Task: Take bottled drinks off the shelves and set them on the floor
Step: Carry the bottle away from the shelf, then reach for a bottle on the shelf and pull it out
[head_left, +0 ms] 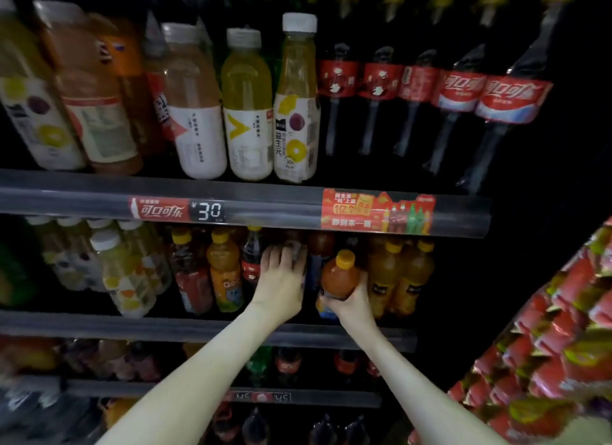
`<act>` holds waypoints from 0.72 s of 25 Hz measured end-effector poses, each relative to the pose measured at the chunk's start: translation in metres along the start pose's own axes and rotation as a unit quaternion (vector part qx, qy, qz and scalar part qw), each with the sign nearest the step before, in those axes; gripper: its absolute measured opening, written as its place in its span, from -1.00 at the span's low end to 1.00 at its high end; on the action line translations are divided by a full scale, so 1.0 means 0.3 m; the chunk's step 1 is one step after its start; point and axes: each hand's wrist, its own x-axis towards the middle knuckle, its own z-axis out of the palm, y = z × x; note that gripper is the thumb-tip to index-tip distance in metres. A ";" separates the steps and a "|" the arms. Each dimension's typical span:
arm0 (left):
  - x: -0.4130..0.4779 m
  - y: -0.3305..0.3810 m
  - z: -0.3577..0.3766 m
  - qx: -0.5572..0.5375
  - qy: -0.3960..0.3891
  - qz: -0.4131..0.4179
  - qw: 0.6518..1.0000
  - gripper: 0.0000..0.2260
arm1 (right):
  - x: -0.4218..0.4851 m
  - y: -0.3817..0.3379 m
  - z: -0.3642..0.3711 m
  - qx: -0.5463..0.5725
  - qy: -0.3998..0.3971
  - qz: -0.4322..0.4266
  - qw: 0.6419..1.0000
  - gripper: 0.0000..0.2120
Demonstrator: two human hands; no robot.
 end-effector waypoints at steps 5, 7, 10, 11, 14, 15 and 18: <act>-0.059 -0.021 -0.020 -0.050 0.062 -0.003 0.997 -0.47 | 0.107 0.019 0.040 0.005 -0.052 0.022 0.998 -0.27; -0.108 -0.033 -0.008 -0.128 0.060 -0.009 0.990 -0.53 | 0.130 0.031 0.046 0.011 -0.076 0.011 0.997 -0.30; -0.139 -0.043 -0.018 -0.143 0.037 -0.044 0.988 -0.57 | 0.132 0.032 0.052 0.012 -0.098 0.019 0.995 -0.29; -0.139 -0.042 -0.023 -0.121 0.039 -0.036 0.991 -0.56 | 0.118 0.031 0.055 0.019 -0.085 0.021 0.996 -0.25; -0.156 -0.029 -0.070 -0.103 0.084 0.004 0.991 -0.65 | -0.015 0.039 0.068 -0.062 0.015 -0.050 0.997 -0.19; -0.173 -0.026 -0.086 -0.104 0.106 0.006 0.989 -0.68 | -0.073 0.035 0.079 -0.082 0.005 -0.093 0.992 -0.16; -0.264 -0.011 -0.179 -0.191 0.157 -0.055 0.967 -0.68 | -0.188 0.012 0.141 -0.080 -0.140 -0.200 0.966 -0.04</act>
